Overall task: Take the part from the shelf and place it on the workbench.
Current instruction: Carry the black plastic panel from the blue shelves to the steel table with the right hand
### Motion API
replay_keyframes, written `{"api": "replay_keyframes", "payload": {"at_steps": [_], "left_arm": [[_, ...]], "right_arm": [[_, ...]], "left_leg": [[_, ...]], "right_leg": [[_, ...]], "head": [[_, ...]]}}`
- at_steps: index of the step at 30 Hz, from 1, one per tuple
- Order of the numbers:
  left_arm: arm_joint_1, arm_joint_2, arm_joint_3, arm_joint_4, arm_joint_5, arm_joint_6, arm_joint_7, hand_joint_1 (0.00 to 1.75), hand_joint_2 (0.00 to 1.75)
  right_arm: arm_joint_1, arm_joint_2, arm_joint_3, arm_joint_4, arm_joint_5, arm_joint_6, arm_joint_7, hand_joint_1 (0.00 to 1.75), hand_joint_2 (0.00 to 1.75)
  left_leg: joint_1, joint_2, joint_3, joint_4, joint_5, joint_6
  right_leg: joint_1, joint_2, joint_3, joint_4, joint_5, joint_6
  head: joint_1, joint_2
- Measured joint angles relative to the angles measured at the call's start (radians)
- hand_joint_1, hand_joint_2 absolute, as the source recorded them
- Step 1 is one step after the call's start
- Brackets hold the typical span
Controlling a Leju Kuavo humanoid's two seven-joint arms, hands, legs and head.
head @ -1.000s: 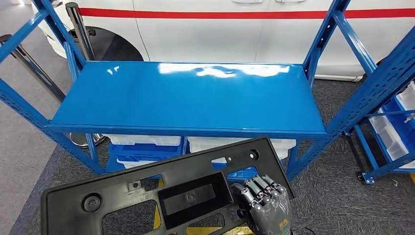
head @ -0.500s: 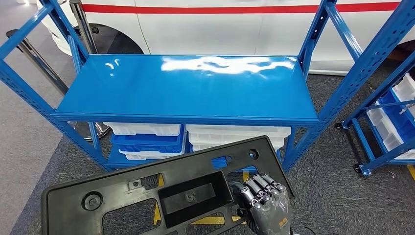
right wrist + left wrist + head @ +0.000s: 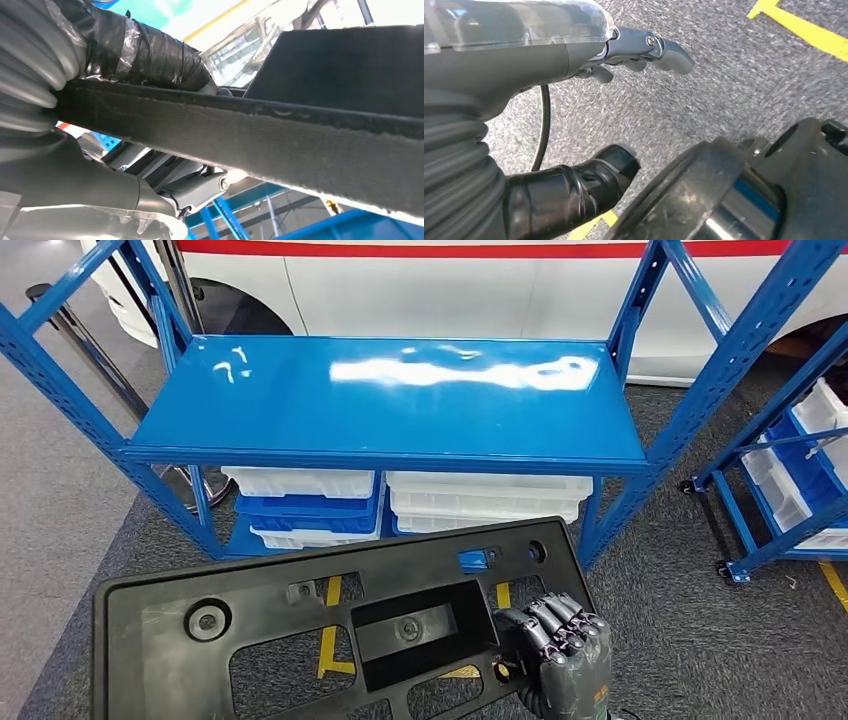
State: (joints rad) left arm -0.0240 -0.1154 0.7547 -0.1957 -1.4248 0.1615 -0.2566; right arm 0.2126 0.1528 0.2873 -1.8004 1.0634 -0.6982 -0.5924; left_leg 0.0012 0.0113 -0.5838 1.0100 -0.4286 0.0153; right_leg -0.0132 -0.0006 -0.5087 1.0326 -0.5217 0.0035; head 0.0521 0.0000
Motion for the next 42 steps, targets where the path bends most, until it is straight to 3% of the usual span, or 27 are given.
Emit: {"api": "replay_keyframes", "payload": {"at_steps": [3,5,7,8,9,10,13,14,15,18,20,22,23,24,25,28,30,32,34,35,37,39,41,42], "left_arm": [[0.001,0.0,0.0,0.0,0.0,0.0,0.0,0.0,1.75],[0.002,0.0,0.0,0.0,0.0,0.0,0.0,0.0,1.75],[0.002,0.0,0.0,0.0,0.0,0.001,0.0,0.0,1.75],[0.002,0.0,0.0,0.0,0.0,0.001,0.001,0.0,1.75],[0.002,0.0,0.0,0.0,0.0,0.001,0.001,0.0,1.75],[0.002,0.0,0.0,0.0,0.0,0.001,0.002,0.0,1.75],[0.0,0.0,0.001,0.0,0.0,0.002,0.002,0.0,1.75],[0.0,0.0,0.001,0.0,0.0,0.003,0.002,0.0,1.75],[-0.001,0.0,0.001,0.0,0.0,0.003,0.002,0.0,1.75],[-0.001,-0.002,0.002,0.0,0.0,0.003,0.002,0.0,1.75],[0.0,-0.004,0.002,0.001,0.0,0.002,0.002,0.0,1.75],[0.0,-0.005,0.002,0.0,0.0,0.002,0.002,0.0,1.75],[0.0,-0.005,0.003,0.0,0.0,0.002,0.002,0.0,1.75],[0.0,-0.005,0.003,0.0,0.0,0.002,0.002,0.0,1.75],[0.0,-0.005,0.003,0.001,0.0,0.002,0.002,0.0,1.75],[0.001,-0.007,0.003,0.001,0.0,0.002,0.002,0.0,1.75],[0.0,-0.008,0.004,0.001,0.0,0.002,0.002,0.0,1.75],[0.0,-0.008,0.006,0.001,0.0,0.002,0.002,0.0,1.75],[0.0,-0.008,0.007,0.0,0.0,0.003,0.002,0.0,1.75],[0.0,-0.008,0.008,0.001,0.0,0.003,0.002,0.0,1.75],[0.0,-0.008,0.008,0.001,0.0,0.003,0.002,0.0,1.75],[0.0,-0.008,0.009,0.001,0.0,0.003,0.003,0.0,1.75],[0.001,-0.008,0.009,0.001,0.0,0.003,0.003,0.0,1.75],[0.001,-0.008,0.01,0.001,0.0,0.003,0.004,0.0,1.75]], "right_arm": [[0.003,0.007,-0.008,-0.005,0.0,0.0,-0.007,1.75,1.75],[0.005,0.017,-0.021,-0.011,-0.003,0.0,-0.023,1.75,1.75],[0.009,0.03,-0.041,-0.014,-0.008,0.0,-0.04,1.75,1.75],[0.011,0.035,-0.051,-0.015,-0.011,0.0,-0.045,1.75,1.75],[0.013,0.039,-0.06,-0.015,-0.013,0.0,-0.047,1.75,1.75],[0.014,0.042,-0.068,-0.016,-0.014,0.0,-0.047,1.75,1.75],[0.015,0.047,-0.085,-0.019,-0.015,0.0,-0.047,1.75,1.75],[0.015,0.049,-0.089,-0.022,-0.016,0.0,-0.047,1.75,1.75],[0.016,0.05,-0.094,-0.025,-0.018,0.0,-0.047,1.75,1.75],[0.02,0.054,-0.107,-0.033,-0.026,0.0,-0.047,1.75,1.75],[0.024,0.055,-0.115,-0.038,-0.031,0.0,-0.047,1.75,1.75],[0.027,0.055,-0.122,-0.04,-0.032,0.0,-0.047,1.75,1.75],[0.029,0.054,-0.125,-0.04,-0.032,0.0,-0.047,1.75,1.75],[0.03,0.054,-0.127,-0.04,-0.032,0.0,-0.047,1.75,1.75],[0.031,0.054,-0.129,-0.04,-0.032,-0.001,-0.047,1.75,1.75],[0.032,0.054,-0.133,-0.043,-0.036,0.0,-0.047,1.75,1.75],[0.034,0.054,-0.136,-0.047,-0.043,-0.001,-0.046,1.75,1.75],[0.036,0.053,-0.141,-0.052,-0.049,-0.001,-0.046,1.75,1.75],[0.037,0.053,-0.144,-0.055,-0.051,-0.001,-0.046,1.75,1.75],[0.037,0.053,-0.145,-0.057,-0.051,-0.001,-0.046,1.75,1.75],[0.038,0.053,-0.147,-0.059,-0.051,-0.001,-0.045,1.75,1.75],[0.039,0.053,-0.148,-0.058,-0.051,-0.001,-0.045,1.75,1.75],[0.04,0.053,-0.15,-0.058,-0.051,-0.001,-0.046,1.75,1.75],[0.04,0.053,-0.151,-0.058,-0.051,-0.001,-0.046,1.75,1.75]], "left_leg": [[0.002,-0.002,-0.011,0.011,-0.002,-0.022],[0.006,-0.003,-0.037,0.076,-0.064,-0.033],[0.009,-0.003,-0.074,0.196,-0.15,-0.042],[0.01,-0.003,-0.084,0.245,-0.174,-0.045],[0.011,-0.003,-0.079,0.263,-0.178,-0.046],[0.011,-0.003,-0.055,0.244,-0.163,-0.046],[0.008,-0.004,0.077,0.052,-0.099,-0.035],[0.006,-0.005,0.103,0.007,-0.09,-0.03],[0.003,-0.005,0.112,-0.016,-0.089,-0.024],[0.003,-0.003,0.102,-0.028,-0.074,-0.004],[0.007,0.002,0.09,-0.036,-0.055,0.015],[0.005,0.005,0.071,-0.032,-0.041,0.024],[0.004,0.005,0.06,-0.029,-0.035,0.025],[0.003,0.005,0.049,-0.025,-0.03,0.024],[0.003,0.004,0.039,-0.02,-0.026,0.022],[0.003,0.004,0.015,-0.001,-0.02,0.014],[0.001,0.003,0.006,0.007,-0.015,0.005],[0.0,0.002,0.002,0.007,-0.007,-0.008],[0.002,0.0,-0.008,0.023,-0.024,-0.022],[0.003,-0.002,-0.021,0.055,-0.053,-0.028],[0.006,-0.003,-0.064,0.171,-0.134,-0.037],[0.009,-0.003,-0.093,0.273,-0.18,-0.044],[0.011,-0.003,-0.076,0.272,-0.166,-0.045],[0.012,-0.003,-0.043,0.224,-0.141,-0.044]], "right_leg": [[-0.001,0.0,-0.014,-0.007,0.017,-0.024],[-0.004,-0.002,-0.028,-0.011,0.034,-0.039],[-0.002,-0.002,-0.049,-0.01,0.049,-0.044],[-0.001,-0.003,-0.06,-0.008,0.056,-0.044],[0.0,-0.003,-0.071,-0.006,0.063,-0.043],[0.0,-0.003,-0.08,-0.004,0.068,-0.042],[0.001,-0.002,-0.1,0.003,0.083,-0.032],[0.002,-0.003,-0.103,0.004,0.088,-0.027],[0.002,-0.003,-0.105,0.004,0.094,-0.02],[0.002,-0.003,-0.11,0.007,0.099,-0.001],[0.002,-0.001,-0.132,0.061,0.045,0.006],[0.0,0.0,-0.171,0.18,-0.044,0.01],[0.0,0.0,-0.185,0.234,-0.071,0.012],[-0.001,0.0,-0.188,0.265,-0.081,0.013],[-0.001,0.0,-0.169,0.257,-0.069,0.014],[0.002,-0.001,-0.045,0.072,-0.004,0.006],[0.007,0.0,-0.012,0.006,0.003,-0.003],[0.008,0.0,-0.016,0.001,0.01,-0.014],[0.003,-0.002,-0.023,-0.007,0.023,-0.03],[0.001,-0.003,-0.028,-0.011,0.031,-0.037],[0.0,-0.004,-0.044,-0.011,0.043,-0.044],[0.001,-0.004,-0.061,-0.009,0.054,-0.043],[0.001,-0.004,-0.072,-0.007,0.061,-0.041],[0.0,-0.004,-0.075,-0.007,0.064,-0.039]], "head": [[0.0,0.0],[-0.002,0.0],[-0.003,0.0],[-0.003,0.0],[-0.003,0.0],[-0.003,0.0],[-0.003,0.0],[-0.003,0.0],[-0.003,0.0],[-0.002,0.0],[-0.002,0.0],[-0.001,0.0],[-0.002,0.0],[-0.001,0.0],[-0.002,0.0],[-0.002,0.0],[-0.002,0.0],[-0.002,0.0],[-0.002,0.0],[-0.003,0.0],[-0.004,0.0],[-0.004,0.0],[-0.004,0.0],[-0.004,0.0]]}}
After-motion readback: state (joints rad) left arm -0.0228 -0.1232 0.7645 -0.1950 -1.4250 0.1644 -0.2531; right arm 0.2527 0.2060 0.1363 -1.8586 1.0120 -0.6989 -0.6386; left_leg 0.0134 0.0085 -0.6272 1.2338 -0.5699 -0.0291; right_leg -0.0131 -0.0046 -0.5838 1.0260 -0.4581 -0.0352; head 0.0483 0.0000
